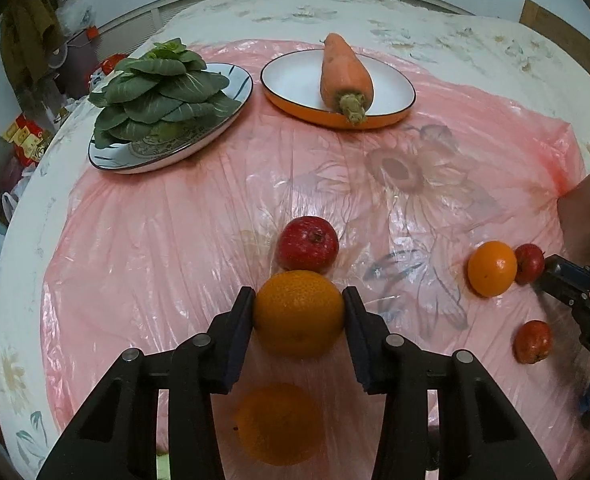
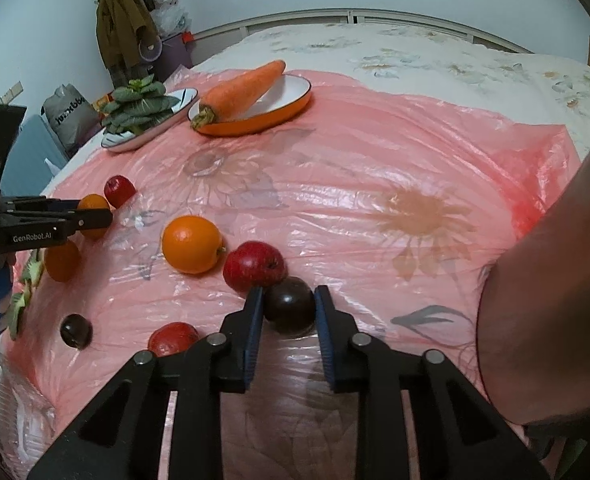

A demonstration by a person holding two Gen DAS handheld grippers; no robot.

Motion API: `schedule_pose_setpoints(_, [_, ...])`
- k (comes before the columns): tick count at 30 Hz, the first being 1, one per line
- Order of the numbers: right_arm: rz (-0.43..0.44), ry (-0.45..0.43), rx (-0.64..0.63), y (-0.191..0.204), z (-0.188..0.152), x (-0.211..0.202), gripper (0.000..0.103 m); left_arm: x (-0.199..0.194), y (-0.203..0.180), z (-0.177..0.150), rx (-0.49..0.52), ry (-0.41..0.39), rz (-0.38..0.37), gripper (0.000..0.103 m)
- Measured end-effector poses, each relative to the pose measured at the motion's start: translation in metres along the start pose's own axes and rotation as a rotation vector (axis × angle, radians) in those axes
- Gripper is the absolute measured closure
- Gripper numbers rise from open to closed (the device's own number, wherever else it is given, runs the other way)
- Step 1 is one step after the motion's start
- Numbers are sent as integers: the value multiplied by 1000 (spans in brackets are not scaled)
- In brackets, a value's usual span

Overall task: Organize fruits
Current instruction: 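Grasp another orange with the left gripper while the right gripper grasps a dark plum, then carry the orange and plum into the green box and release both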

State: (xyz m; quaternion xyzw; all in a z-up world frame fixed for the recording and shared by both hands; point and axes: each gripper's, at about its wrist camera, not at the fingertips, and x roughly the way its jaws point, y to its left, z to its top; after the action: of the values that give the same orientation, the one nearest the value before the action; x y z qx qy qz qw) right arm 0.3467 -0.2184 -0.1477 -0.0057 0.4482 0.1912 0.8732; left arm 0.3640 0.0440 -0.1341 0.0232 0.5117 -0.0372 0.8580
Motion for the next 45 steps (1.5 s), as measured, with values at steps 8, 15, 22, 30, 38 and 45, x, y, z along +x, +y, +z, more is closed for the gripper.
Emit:
schedule_pose_setpoints(8, [-14,-26,3,2,-3,-26,94,-16,1,0,-26,-22,-29,65])
schedule_pose_setpoints(15, [-11,-42,-12,14,-18,-55,94,-45,-2,-11,-35,-55,-43,65])
schedule_pose_setpoints(22, [-2,-66,-7,29,-47,-93,94,-79,-8,-39,-48,-78,-83,65])
schedule_pose_setpoints(30, [-15,-83,17,34,-87,-138,94,-123,-26,-79,-39,-108,-138,65])
schedule_pose_setpoints(38, [-50,-105,80,15,-124,-181,94,-158,-59,-105,-10,-127,-200,65])
schedule_pose_setpoints(45, [-109,-121,144,-22,-155,-216,94,-171,-114,-122,40,-114,-292,65])
